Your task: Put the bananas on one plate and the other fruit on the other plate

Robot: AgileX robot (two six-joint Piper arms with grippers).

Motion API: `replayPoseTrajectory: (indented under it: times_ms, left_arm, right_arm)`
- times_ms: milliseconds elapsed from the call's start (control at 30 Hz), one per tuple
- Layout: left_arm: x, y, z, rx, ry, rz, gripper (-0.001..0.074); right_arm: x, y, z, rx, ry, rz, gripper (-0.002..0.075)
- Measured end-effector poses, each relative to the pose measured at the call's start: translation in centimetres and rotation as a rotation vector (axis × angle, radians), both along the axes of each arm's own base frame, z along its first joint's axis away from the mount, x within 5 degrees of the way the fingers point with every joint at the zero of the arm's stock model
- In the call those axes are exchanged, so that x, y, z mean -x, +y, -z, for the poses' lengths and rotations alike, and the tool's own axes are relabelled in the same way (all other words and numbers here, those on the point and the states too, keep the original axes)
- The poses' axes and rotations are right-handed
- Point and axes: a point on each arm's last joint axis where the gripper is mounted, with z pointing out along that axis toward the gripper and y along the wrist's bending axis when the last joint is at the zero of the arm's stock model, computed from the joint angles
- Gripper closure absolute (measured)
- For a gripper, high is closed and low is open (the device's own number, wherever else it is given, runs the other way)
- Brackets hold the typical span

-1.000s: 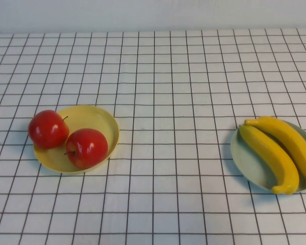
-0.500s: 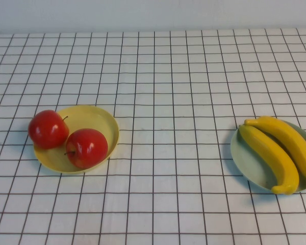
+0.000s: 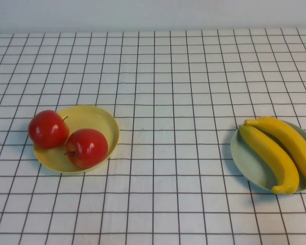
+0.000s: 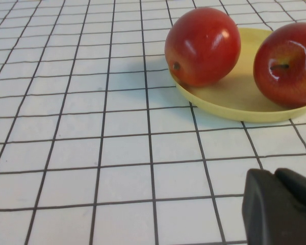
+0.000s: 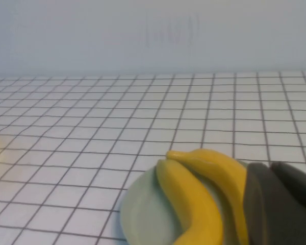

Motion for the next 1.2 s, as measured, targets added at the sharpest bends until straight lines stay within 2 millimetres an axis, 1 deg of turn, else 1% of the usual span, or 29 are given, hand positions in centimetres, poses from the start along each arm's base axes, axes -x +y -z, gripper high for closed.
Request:
replayPoseTrajectory:
  times_ms: [67, 200, 300, 367, 433, 567, 633, 800, 1200]
  left_arm:
    - [0.0, 0.0, 0.0, 0.000, 0.000, 0.000, 0.0738]
    - [0.0, 0.0, 0.0, 0.000, 0.000, 0.000, 0.0738]
    - [0.0, 0.0, 0.0, 0.000, 0.000, 0.000, 0.0738]
    - [0.0, 0.0, 0.0, 0.000, 0.000, 0.000, 0.0738]
    - [0.0, 0.0, 0.0, 0.000, 0.000, 0.000, 0.0738]
    - [0.0, 0.0, 0.0, 0.000, -0.001, 0.000, 0.0738]
    - [0.0, 0.0, 0.0, 0.000, -0.001, 0.000, 0.0738]
    - [0.0, 0.0, 0.0, 0.000, -0.001, 0.000, 0.0738]
    - [0.0, 0.0, 0.0, 0.000, -0.001, 0.000, 0.0738]
  right_arm:
    - [0.4, -0.4, 0.8, -0.014, -0.022, 0.038, 0.0742]
    - [1.3, -1.1, 0.7, -0.042, -0.072, 0.119, 0.0743]
    - [1.7, -1.6, 1.0, -0.037, -0.060, 0.197, 0.0743]
    - [1.8, -1.9, 1.5, -0.028, -0.022, 0.259, 0.0742]
    - [1.9, -2.0, 1.9, -0.023, 0.023, 0.283, 0.0743]
    - [2.0, -1.8, 3.1, -0.050, 0.157, 0.262, 0.0743]
    - [2.1, -1.5, 3.4, -0.065, 0.197, 0.233, 0.0743]
    - [2.2, -1.2, 3.6, -0.087, 0.220, 0.191, 0.0743]
    - [2.2, -1.2, 3.8, -0.094, 0.231, 0.187, 0.0743]
